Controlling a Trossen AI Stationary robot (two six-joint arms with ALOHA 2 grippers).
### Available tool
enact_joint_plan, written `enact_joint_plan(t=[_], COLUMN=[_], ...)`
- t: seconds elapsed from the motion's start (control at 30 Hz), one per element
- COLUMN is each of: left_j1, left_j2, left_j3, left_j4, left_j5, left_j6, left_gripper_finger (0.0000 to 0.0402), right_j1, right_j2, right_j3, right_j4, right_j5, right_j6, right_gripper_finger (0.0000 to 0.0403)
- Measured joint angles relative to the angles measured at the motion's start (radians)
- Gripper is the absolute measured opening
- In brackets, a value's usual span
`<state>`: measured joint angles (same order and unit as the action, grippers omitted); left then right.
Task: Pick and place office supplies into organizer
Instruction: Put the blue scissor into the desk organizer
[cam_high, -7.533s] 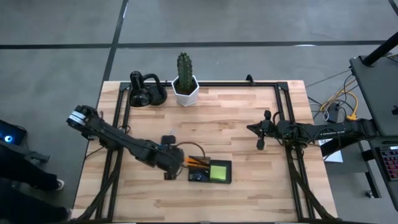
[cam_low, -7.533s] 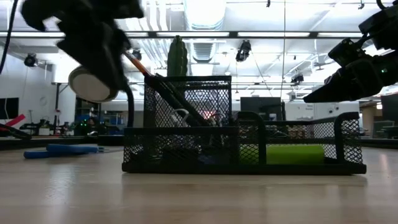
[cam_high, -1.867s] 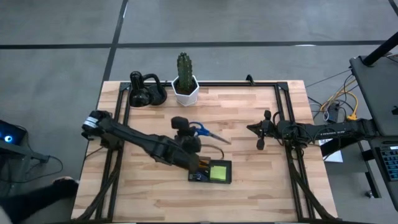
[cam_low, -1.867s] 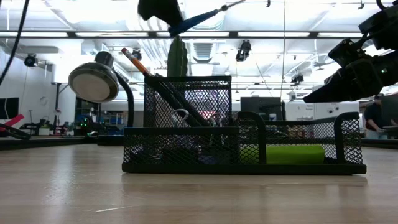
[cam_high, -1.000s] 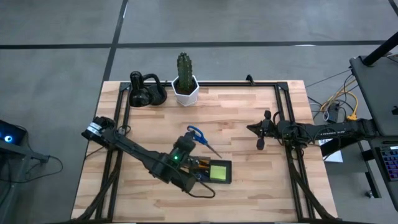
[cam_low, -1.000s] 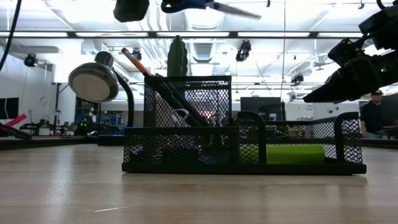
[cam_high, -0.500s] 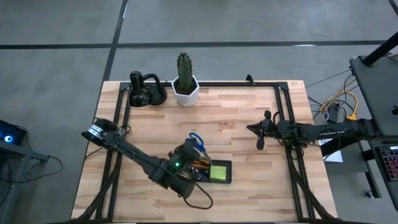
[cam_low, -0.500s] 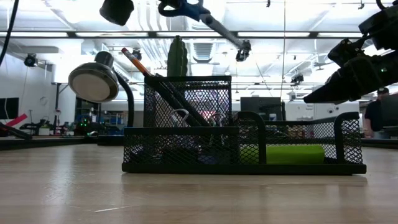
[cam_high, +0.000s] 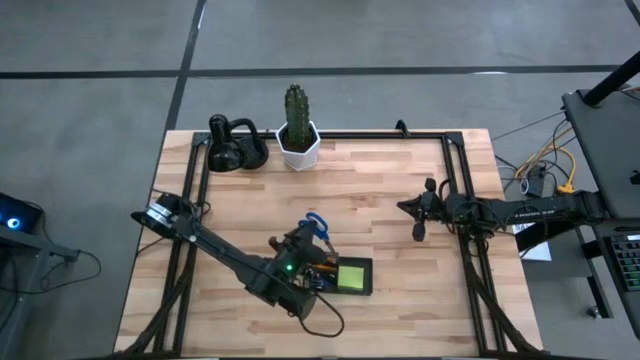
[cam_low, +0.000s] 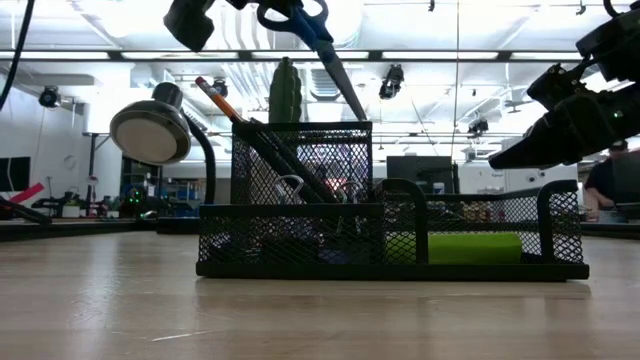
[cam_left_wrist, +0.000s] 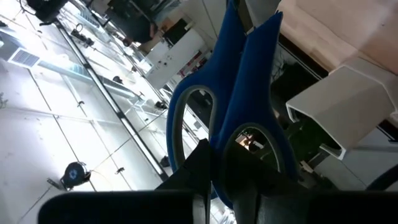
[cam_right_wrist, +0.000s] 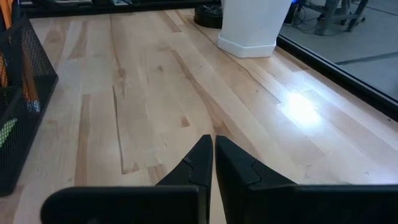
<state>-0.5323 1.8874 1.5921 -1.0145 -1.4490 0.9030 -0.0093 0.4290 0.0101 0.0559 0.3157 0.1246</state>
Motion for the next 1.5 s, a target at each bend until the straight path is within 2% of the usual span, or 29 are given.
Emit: enact_joint_plan(t=[0.27, 0.7, 0.93, 1.2, 1.5], left_j1=[-0.018, -0.018, -0.019, -0.020, -0.022], left_j2=[-0.013, -0.013, 0.002, 0.005, 0.005], left_j3=[-0.012, -0.179, -0.199, -0.199, -0.201], left_j4=[0.000, 0.013, 0.020, 0.087, 0.282], left_j5=[0.003, 0.022, 0.035, 0.037, 0.068], left_j6=[-0.007, -0.007, -0.003, 0.041, 0.181], left_gripper_finger=[0.0014, 0.0014, 0.0014, 0.0014, 0.0014], right_j1=[0.000, 0.000, 0.000, 0.000, 0.000], right_j2=[0.000, 0.000, 0.000, 0.000, 0.000], right_j3=[0.000, 0.000, 0.000, 0.000, 0.000], right_j4=[0.000, 0.000, 0.000, 0.000, 0.000], right_j5=[0.000, 0.000, 0.000, 0.000, 0.000], right_j6=[0.000, -0.001, -0.003, -0.003, -0.003], right_gripper_finger=[0.0008, 0.0008, 0.0008, 0.0008, 0.0008])
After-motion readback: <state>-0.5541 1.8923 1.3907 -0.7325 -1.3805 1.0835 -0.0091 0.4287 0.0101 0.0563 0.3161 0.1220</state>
